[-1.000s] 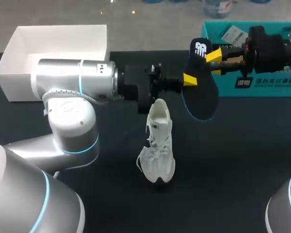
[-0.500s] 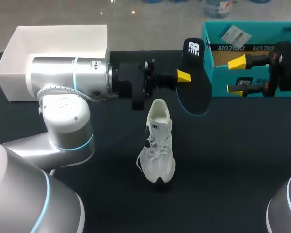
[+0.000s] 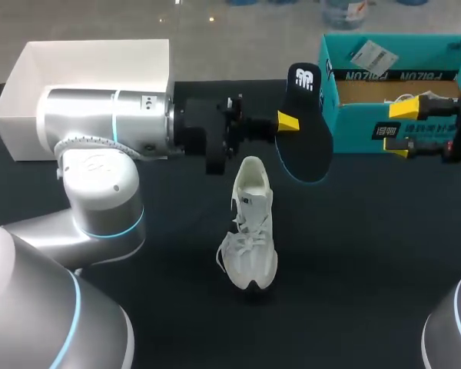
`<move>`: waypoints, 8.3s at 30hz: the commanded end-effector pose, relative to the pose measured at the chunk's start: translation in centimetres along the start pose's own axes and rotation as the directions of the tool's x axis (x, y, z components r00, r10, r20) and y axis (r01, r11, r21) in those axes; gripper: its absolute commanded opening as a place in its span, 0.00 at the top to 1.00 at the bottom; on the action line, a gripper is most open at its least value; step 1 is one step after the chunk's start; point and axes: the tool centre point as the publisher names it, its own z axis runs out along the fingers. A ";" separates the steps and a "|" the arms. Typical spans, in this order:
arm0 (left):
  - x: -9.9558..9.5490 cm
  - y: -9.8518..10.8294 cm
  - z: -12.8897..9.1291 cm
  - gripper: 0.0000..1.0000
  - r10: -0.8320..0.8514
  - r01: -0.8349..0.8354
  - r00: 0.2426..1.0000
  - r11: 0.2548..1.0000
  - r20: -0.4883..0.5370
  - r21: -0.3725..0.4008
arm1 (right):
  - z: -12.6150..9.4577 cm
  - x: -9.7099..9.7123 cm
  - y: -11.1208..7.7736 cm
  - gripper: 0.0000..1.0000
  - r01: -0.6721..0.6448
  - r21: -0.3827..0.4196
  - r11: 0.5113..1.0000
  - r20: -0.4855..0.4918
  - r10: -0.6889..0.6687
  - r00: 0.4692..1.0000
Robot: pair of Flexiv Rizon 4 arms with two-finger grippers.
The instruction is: Take the shoe out of the shoebox, open the shoe tongue, remove and reinsert the insole, then place the shoe into the shoebox
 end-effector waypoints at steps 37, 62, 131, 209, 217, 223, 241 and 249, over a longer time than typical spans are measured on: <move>-2.1 -2.2 -1.3 1.00 -0.939 0.926 0.334 0.342 -0.078 -0.159 | 0.0 0.1 -0.3 0.00 -0.001 -0.010 1.000 0.005 0.001 1.000; -0.3 -1.4 -0.7 1.00 -0.967 0.968 -0.251 -0.251 -0.038 0.011 | 0.0 0.1 -0.3 0.00 -0.001 -0.010 1.000 0.005 0.001 1.000; 1.0 -1.0 0.8 1.00 0.000 0.021 -0.987 -0.991 -0.163 -0.129 | 1.1 1.2 0.3 0.00 -0.062 0.050 0.997 0.188 0.052 0.981; 1.4 0.0 0.6 1.00 0.113 -0.110 -0.993 -0.990 -0.029 -0.092 | 10.7 3.7 0.3 0.00 -0.195 0.160 0.968 0.978 -0.129 0.163; 1.1 -0.4 0.2 1.00 0.104 -0.101 -0.994 -0.991 -0.025 -0.091 | 10.6 3.7 0.3 0.00 -0.211 0.149 0.966 0.980 -0.116 0.161; 1.8 -0.1 -0.1 1.00 0.117 -0.115 -0.993 -0.991 -0.020 -0.068 | 10.6 3.7 0.3 0.00 -0.211 0.149 0.966 0.980 -0.116 0.161; 1.7 0.0 -0.7 1.00 0.117 -0.114 -0.992 -0.991 -0.048 -0.067 | 8.4 4.0 -0.1 0.00 -0.036 0.035 0.999 0.845 -0.010 0.535; 1.8 0.1 -1.4 1.00 0.121 -0.119 -0.992 -0.991 -0.047 -0.057 | 5.6 3.9 -0.8 0.00 0.055 -0.036 0.998 0.574 -0.024 0.818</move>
